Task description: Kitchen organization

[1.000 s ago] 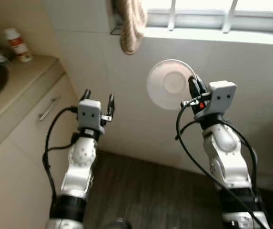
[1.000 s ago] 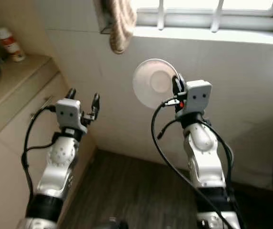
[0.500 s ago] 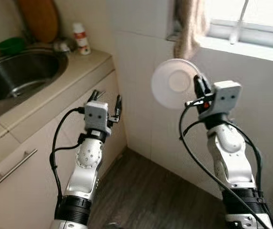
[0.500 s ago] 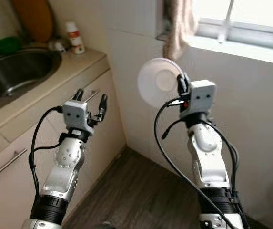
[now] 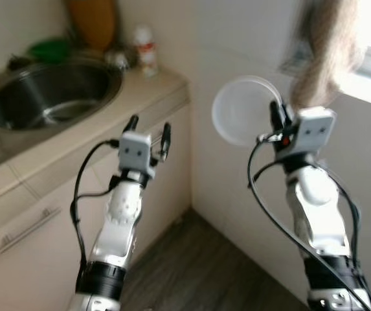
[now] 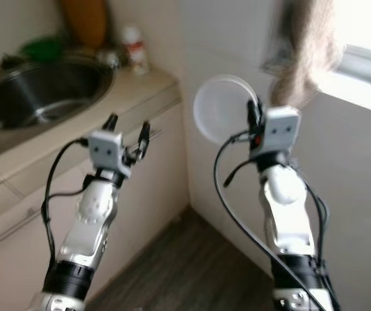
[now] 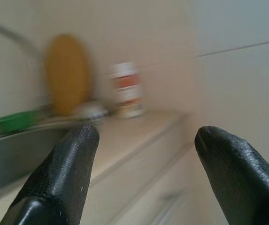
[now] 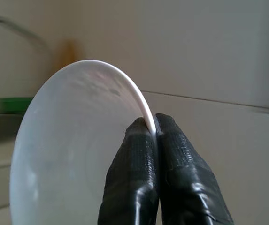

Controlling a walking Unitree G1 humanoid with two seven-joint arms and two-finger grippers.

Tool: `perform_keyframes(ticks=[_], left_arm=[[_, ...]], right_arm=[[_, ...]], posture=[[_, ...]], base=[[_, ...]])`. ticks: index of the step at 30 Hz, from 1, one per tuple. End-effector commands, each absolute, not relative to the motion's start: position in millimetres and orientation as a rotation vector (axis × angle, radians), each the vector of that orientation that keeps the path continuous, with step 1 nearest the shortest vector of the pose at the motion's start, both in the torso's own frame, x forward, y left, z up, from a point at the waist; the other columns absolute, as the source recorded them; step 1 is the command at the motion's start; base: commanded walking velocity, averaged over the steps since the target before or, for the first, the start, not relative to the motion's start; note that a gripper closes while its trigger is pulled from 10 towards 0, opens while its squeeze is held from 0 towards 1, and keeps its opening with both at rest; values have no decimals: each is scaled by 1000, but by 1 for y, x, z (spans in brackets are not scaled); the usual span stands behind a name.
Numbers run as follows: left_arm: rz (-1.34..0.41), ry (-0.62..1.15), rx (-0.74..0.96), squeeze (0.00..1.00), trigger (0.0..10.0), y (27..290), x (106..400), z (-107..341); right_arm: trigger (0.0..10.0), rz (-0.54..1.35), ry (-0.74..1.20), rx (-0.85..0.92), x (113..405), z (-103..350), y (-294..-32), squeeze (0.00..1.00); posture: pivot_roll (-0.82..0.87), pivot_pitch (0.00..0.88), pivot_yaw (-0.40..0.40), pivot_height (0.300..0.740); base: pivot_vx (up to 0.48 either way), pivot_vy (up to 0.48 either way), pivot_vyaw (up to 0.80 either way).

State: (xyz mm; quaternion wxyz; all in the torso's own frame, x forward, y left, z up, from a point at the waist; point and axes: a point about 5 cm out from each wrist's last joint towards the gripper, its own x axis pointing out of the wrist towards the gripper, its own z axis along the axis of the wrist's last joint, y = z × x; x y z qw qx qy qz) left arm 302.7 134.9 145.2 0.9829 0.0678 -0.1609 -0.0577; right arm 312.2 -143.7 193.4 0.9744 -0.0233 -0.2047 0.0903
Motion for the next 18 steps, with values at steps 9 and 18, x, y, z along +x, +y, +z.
perform_keyframes(ticks=[9,18], left_arm=[[-116,-344,137,0,10000,132,302,148],[-120,-359,128,0,10000,132,301,149]], right_arm=[[0,169,-451,-71,311,200,-148,0],[0,174,-461,-75,311,201,-146,0]], posture=[[-89,0,24,740],[-88,0,24,740]], base=[[0,0,800],[35,0,800]])
